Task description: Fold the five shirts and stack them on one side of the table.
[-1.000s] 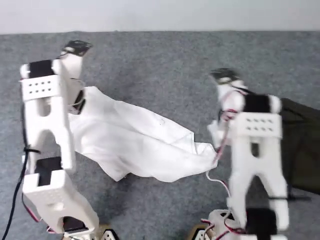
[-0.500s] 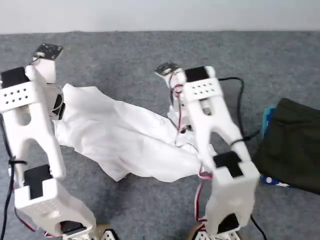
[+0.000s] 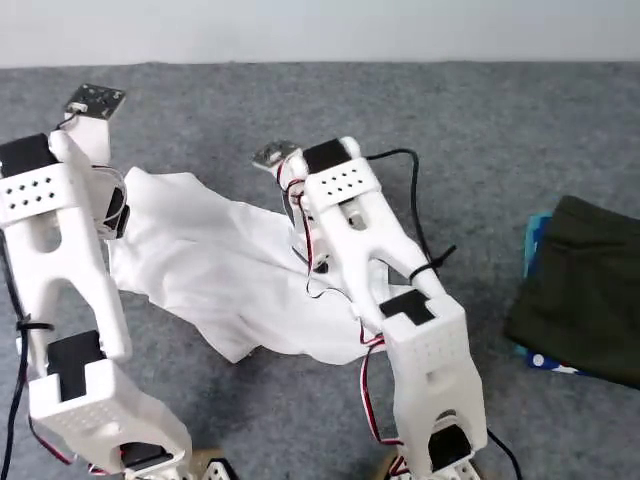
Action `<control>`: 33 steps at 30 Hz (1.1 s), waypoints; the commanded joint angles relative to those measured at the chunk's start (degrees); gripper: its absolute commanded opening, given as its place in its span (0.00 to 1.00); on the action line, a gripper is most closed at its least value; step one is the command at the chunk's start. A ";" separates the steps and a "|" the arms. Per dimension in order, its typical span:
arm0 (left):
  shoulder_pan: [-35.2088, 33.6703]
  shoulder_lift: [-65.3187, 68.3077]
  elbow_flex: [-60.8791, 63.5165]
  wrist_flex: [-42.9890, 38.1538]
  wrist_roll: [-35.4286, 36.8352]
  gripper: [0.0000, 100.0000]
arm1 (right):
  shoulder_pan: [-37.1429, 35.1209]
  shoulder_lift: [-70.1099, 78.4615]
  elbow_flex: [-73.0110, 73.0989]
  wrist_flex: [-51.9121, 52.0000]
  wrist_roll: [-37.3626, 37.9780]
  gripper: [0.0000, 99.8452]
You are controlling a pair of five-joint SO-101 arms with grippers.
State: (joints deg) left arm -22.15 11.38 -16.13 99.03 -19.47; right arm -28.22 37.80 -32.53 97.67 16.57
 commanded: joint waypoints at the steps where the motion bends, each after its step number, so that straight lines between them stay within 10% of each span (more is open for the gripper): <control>1: -0.53 -3.78 -0.22 1.49 -0.35 0.05 | -0.22 0.84 -2.90 -0.57 -0.35 0.15; 33: -0.18 -3.34 -0.22 1.32 -0.44 0.05 | 7.52 2.33 -2.99 -2.59 8.97 0.01</control>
State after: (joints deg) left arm -22.59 11.38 -16.13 99.30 -19.47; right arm -22.15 44.92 -34.20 93.98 22.99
